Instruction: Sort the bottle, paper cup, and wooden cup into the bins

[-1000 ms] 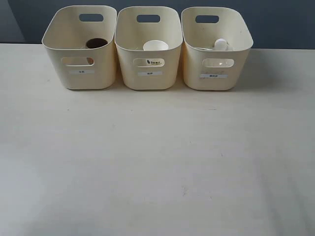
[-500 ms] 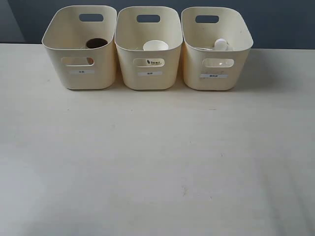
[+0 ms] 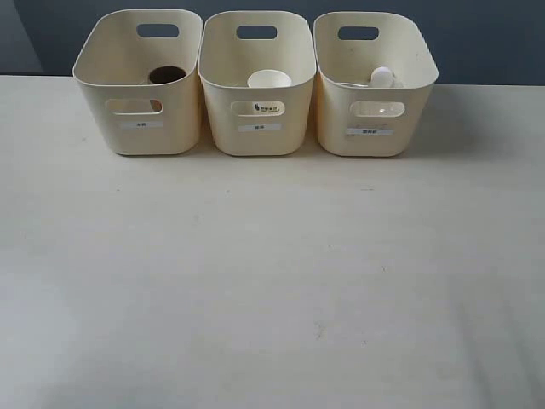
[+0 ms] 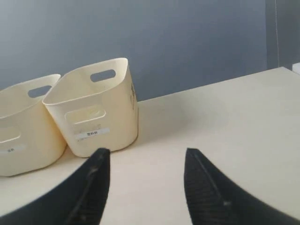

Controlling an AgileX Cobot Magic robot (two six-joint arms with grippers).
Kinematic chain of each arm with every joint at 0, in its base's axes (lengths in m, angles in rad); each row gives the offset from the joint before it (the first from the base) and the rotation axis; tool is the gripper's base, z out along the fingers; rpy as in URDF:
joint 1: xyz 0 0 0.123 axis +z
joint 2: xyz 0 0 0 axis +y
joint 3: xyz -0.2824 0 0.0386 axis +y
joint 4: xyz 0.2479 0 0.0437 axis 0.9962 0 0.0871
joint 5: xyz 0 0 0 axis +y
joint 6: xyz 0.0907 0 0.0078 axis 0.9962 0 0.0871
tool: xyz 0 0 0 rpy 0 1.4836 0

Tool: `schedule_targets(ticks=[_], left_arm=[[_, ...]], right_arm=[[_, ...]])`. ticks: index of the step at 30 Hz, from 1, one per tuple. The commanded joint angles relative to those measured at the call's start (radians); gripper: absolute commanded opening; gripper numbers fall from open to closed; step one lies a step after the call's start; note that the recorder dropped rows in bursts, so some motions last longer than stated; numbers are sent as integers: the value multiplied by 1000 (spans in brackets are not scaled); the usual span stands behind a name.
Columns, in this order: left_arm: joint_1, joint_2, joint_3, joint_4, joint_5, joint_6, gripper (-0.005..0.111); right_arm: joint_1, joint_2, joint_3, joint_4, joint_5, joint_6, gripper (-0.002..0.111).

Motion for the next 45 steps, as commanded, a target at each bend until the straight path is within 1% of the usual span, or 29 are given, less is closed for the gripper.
schedule_targets(ticks=[1,7,11,14,18,19,20,39,42,45], left_arm=[[-3,-5,1,0,-6,-2,0],[-3,-5,1,0,-6,-2,0],[-3,-5,1,0,-6,-2,0],[-3,-5,1,0,-6,-2,0],[-3,-5,1,0,-6,-2,0],[-3,-5,1,0,-6,-2,0],[-3,-5,1,0,-6,-2,0],[-3,-5,1,0,-6,-2,0],[-3,-5,1,0,-6,-2,0],[-3,-5,1,0,-6,-2,0]], right_arm=[[-7,-7,3,-12,-69,-4,47],[-7,-7,3,-63,-65,-4,47],[-7,-7,3,-58,-48,-29,47],[-7,-7,3,58,-44,-152,47],[-7,-7,3,338,-44,-459,47],[-7,-7,3,386,-44,-504,47],[-7,-7,3,396,-44,-520,47],[-7,-7,3,395,-46,-518,47],[-7,-7,3,355,-14,-521,47],[-7,-7,3,353,18,-585,47]])
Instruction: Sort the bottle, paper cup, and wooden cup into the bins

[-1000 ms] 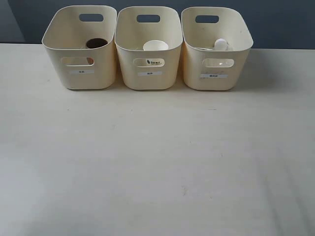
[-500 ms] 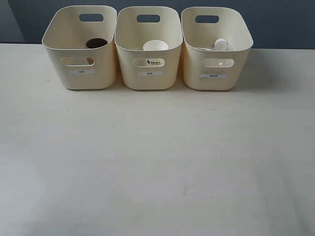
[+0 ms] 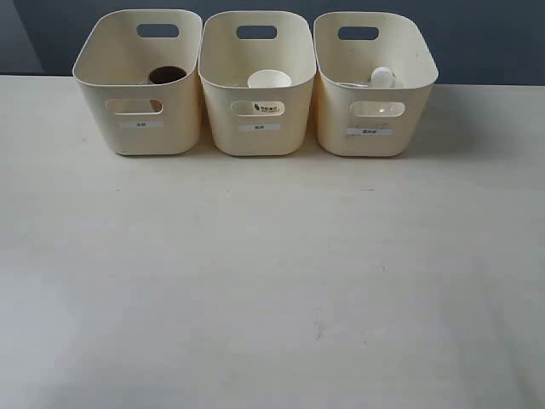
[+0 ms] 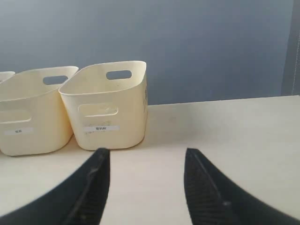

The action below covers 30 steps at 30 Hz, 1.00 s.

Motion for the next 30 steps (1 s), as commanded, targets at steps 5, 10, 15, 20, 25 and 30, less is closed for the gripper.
schedule_targets(ticks=[5,10,15,20,25,30], left_arm=[[-3,-5,1,0,-6,-2,0],[-3,-5,1,0,-6,-2,0],[-3,-5,1,0,-6,-2,0],[-3,-5,1,0,-6,-2,0],[-3,-5,1,0,-6,-2,0],[-3,-5,1,0,-6,-2,0]], right_arm=[[-28,-7,1,-10,67,-125,47],[-124,-7,1,-10,97,-125,47],[-124,-7,1,-15,110,-123,47],[-124,-7,1,-11,110,-113,47],[-124,-7,1,16,112,-111,47],[-124,-7,1,16,112,-111,47]])
